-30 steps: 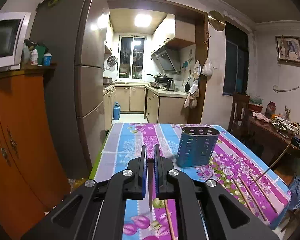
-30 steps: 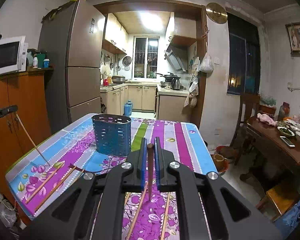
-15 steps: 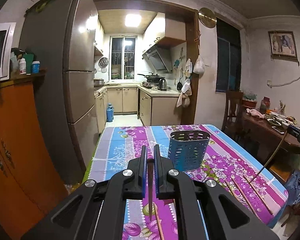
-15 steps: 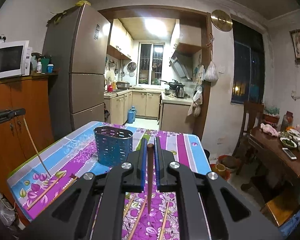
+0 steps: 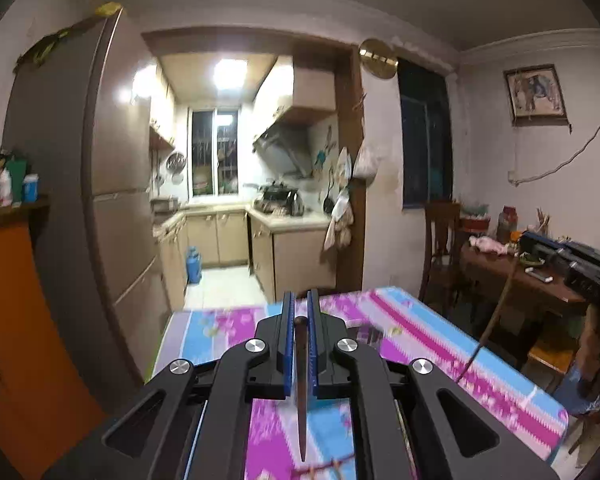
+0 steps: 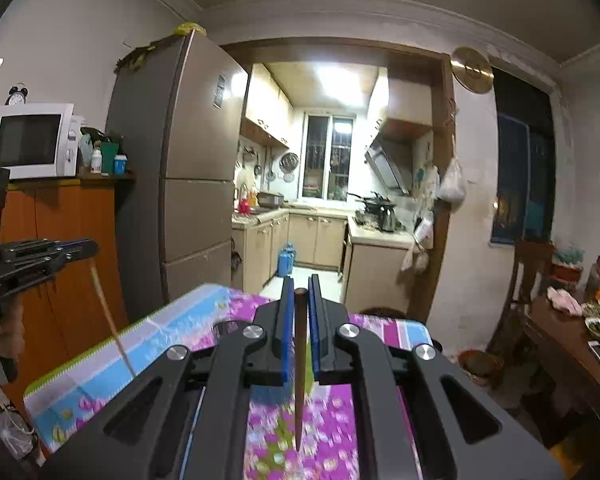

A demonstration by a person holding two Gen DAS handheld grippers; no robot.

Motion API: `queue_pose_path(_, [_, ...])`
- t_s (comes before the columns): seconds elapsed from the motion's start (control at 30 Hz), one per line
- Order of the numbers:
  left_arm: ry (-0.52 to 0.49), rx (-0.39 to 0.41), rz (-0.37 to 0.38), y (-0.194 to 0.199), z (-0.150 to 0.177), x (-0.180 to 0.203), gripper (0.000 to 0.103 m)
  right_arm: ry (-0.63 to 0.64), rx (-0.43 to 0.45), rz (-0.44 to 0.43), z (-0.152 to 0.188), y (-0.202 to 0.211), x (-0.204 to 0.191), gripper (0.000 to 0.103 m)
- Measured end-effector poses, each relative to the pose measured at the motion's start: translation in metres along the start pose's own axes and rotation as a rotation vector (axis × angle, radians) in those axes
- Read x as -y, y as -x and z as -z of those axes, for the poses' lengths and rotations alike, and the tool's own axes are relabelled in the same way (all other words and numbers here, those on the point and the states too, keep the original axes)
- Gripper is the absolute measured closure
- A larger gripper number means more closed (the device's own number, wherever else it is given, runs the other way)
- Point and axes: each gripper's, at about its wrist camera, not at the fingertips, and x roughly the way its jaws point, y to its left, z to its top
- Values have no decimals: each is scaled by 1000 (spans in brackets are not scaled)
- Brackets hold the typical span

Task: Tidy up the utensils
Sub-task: 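Lift the chopstick with the left gripper while the right gripper lifts its chopstick, then drop the chopsticks into the blue holder by opening both grippers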

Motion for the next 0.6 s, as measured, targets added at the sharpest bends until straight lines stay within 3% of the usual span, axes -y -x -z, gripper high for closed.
queue_pose_path(0.33, [-23, 167, 5, -60, -71, 26, 96, -33, 93, -21, -51, -62, -5, 97])
queue_pose_path(0.6, [31, 196, 12, -126, -64, 23, 96, -104, 92, -29, -46, -123, 0, 97])
